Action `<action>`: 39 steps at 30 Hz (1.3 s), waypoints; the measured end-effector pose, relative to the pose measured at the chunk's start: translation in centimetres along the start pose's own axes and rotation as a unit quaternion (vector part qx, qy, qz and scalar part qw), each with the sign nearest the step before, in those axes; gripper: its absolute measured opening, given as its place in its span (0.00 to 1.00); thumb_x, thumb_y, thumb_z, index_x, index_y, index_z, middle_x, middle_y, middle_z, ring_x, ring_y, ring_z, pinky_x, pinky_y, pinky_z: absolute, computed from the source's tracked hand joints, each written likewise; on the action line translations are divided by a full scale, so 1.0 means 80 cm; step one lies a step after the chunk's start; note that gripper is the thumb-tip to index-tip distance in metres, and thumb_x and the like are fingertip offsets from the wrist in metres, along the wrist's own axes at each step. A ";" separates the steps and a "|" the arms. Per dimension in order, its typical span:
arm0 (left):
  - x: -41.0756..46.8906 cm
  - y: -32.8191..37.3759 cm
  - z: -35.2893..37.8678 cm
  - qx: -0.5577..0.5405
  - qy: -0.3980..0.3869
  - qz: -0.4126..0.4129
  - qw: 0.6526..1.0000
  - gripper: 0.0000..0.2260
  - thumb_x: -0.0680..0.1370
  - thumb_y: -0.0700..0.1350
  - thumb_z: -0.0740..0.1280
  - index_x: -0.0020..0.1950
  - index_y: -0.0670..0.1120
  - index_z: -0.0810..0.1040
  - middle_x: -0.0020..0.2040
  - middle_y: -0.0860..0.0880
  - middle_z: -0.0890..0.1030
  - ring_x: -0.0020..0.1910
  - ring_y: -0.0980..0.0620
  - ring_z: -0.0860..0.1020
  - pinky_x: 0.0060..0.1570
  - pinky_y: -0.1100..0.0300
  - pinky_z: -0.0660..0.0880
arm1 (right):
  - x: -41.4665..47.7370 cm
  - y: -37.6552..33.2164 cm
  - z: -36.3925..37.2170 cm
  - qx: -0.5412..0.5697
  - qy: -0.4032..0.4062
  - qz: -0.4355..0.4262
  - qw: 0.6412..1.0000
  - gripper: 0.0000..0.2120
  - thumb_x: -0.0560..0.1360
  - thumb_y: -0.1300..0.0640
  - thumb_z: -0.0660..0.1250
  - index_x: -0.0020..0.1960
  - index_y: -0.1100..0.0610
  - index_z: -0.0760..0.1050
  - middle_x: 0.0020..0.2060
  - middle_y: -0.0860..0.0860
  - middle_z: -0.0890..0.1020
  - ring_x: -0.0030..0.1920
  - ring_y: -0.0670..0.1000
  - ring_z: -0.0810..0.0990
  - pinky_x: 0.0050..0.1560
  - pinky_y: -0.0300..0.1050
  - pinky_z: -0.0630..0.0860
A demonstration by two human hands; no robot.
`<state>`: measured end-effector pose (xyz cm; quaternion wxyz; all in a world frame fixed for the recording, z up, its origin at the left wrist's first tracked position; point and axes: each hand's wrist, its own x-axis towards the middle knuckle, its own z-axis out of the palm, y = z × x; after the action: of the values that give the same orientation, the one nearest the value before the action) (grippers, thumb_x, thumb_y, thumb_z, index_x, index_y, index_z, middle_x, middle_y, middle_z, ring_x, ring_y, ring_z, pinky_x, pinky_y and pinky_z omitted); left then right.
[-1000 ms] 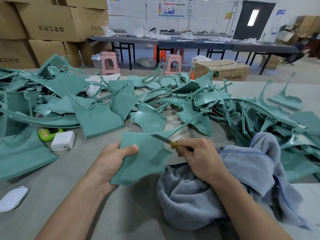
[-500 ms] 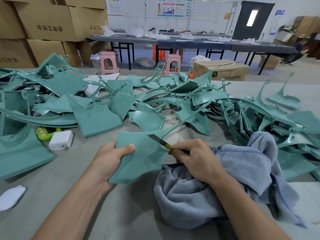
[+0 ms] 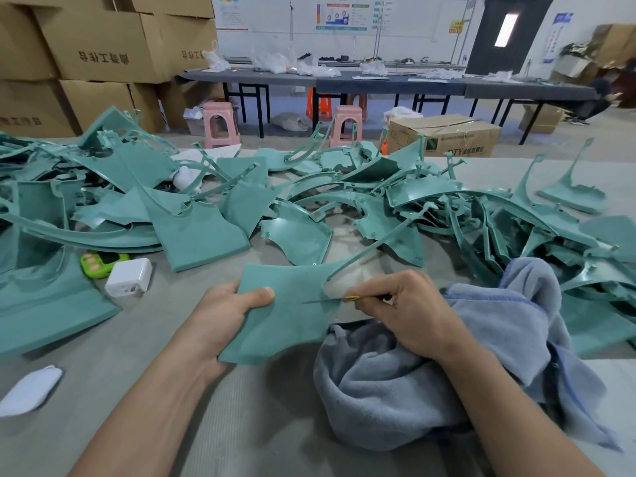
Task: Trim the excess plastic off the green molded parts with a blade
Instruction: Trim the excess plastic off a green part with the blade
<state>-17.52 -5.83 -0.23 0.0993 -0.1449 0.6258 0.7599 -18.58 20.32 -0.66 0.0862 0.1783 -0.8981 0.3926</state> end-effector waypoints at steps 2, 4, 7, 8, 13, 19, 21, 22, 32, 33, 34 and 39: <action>-0.001 -0.002 0.002 0.003 -0.015 -0.004 1.000 0.06 0.78 0.37 0.68 0.52 0.38 0.83 0.43 0.36 0.86 0.33 0.41 0.85 0.25 0.54 0.78 | -0.001 -0.002 0.003 -0.012 0.027 -0.011 1.000 0.13 0.77 0.54 0.74 0.52 0.35 0.84 0.34 0.36 0.84 0.33 0.40 0.78 0.35 0.32 0.72; 0.000 -0.002 0.001 0.003 -0.018 -0.004 1.000 0.06 0.78 0.37 0.69 0.52 0.38 0.83 0.44 0.35 0.86 0.33 0.41 0.85 0.26 0.55 0.78 | -0.001 -0.005 0.003 -0.022 0.013 -0.016 1.000 0.15 0.78 0.54 0.73 0.53 0.32 0.81 0.37 0.38 0.85 0.36 0.41 0.80 0.39 0.39 0.77; 0.003 0.000 -0.003 0.025 0.002 -0.003 1.000 0.06 0.77 0.37 0.70 0.52 0.38 0.83 0.44 0.35 0.86 0.33 0.40 0.84 0.26 0.54 0.78 | -0.001 -0.007 -0.006 -0.039 -0.042 -0.016 0.998 0.16 0.77 0.55 0.73 0.54 0.33 0.82 0.41 0.36 0.86 0.43 0.41 0.84 0.48 0.46 0.80; 0.003 0.000 -0.004 0.032 0.001 -0.003 0.999 0.06 0.77 0.37 0.70 0.52 0.38 0.83 0.44 0.35 0.86 0.33 0.40 0.84 0.26 0.53 0.78 | -0.001 -0.009 -0.007 -0.050 -0.045 -0.018 0.998 0.16 0.77 0.55 0.73 0.54 0.33 0.82 0.42 0.34 0.86 0.44 0.40 0.84 0.49 0.46 0.80; 0.001 -0.001 -0.002 0.030 -0.017 -0.005 0.999 0.05 0.77 0.37 0.70 0.52 0.39 0.84 0.45 0.35 0.85 0.35 0.39 0.85 0.27 0.53 0.78 | 0.000 -0.015 -0.001 -0.049 -0.027 -0.034 0.998 0.17 0.77 0.55 0.73 0.54 0.31 0.81 0.42 0.38 0.87 0.43 0.44 0.84 0.49 0.48 0.80; 0.000 0.000 -0.003 0.033 -0.025 -0.006 0.999 0.05 0.77 0.37 0.70 0.52 0.38 0.83 0.45 0.34 0.85 0.34 0.39 0.84 0.27 0.52 0.78 | -0.001 -0.014 -0.001 -0.047 -0.016 -0.023 0.999 0.16 0.77 0.55 0.74 0.54 0.33 0.83 0.44 0.33 0.86 0.46 0.41 0.84 0.51 0.47 0.81; 0.001 0.000 -0.004 0.029 -0.023 -0.004 0.999 0.06 0.77 0.37 0.69 0.52 0.38 0.83 0.45 0.34 0.85 0.34 0.39 0.84 0.27 0.53 0.78 | 0.000 -0.013 0.000 -0.048 -0.024 -0.020 0.998 0.14 0.77 0.56 0.74 0.54 0.36 0.85 0.43 0.35 0.86 0.45 0.42 0.84 0.50 0.47 0.80; 0.001 0.001 -0.006 0.030 -0.018 0.000 0.999 0.06 0.77 0.37 0.69 0.52 0.38 0.83 0.44 0.34 0.85 0.33 0.40 0.84 0.26 0.53 0.78 | 0.000 -0.012 -0.001 -0.056 -0.036 -0.027 0.997 0.14 0.77 0.56 0.74 0.53 0.37 0.85 0.43 0.34 0.86 0.45 0.41 0.84 0.50 0.46 0.80; 0.000 0.002 -0.010 0.016 -0.018 0.013 1.000 0.07 0.78 0.37 0.69 0.54 0.38 0.83 0.45 0.34 0.85 0.33 0.39 0.84 0.26 0.52 0.78 | -0.001 -0.008 0.001 -0.037 -0.047 -0.018 0.998 0.13 0.76 0.57 0.73 0.52 0.38 0.85 0.43 0.31 0.85 0.45 0.36 0.84 0.48 0.39 0.79; 0.000 0.002 -0.009 0.015 -0.018 0.013 1.000 0.06 0.78 0.37 0.69 0.53 0.38 0.83 0.45 0.34 0.85 0.33 0.39 0.84 0.25 0.52 0.78 | -0.002 -0.008 0.001 -0.027 -0.040 -0.014 0.999 0.13 0.76 0.57 0.73 0.51 0.38 0.85 0.42 0.32 0.85 0.44 0.36 0.84 0.47 0.37 0.78; 0.000 0.002 -0.009 0.015 -0.017 0.013 1.000 0.06 0.78 0.37 0.69 0.53 0.38 0.83 0.44 0.35 0.85 0.33 0.40 0.84 0.24 0.53 0.77 | -0.002 -0.007 0.002 -0.023 -0.030 -0.011 0.999 0.14 0.77 0.57 0.73 0.52 0.36 0.84 0.41 0.34 0.86 0.43 0.38 0.84 0.45 0.37 0.78; 0.001 0.003 -0.013 0.012 0.000 0.017 1.000 0.06 0.77 0.38 0.70 0.51 0.39 0.84 0.45 0.35 0.86 0.32 0.40 0.84 0.25 0.52 0.77 | -0.003 -0.006 0.000 -0.006 -0.034 -0.013 0.999 0.15 0.77 0.54 0.73 0.52 0.32 0.81 0.38 0.38 0.86 0.39 0.43 0.84 0.45 0.44 0.80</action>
<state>-17.58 -6.90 -0.24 0.0879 -0.1330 0.6376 0.7537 -18.16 20.10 -0.43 0.0617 0.2028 -0.9006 0.3795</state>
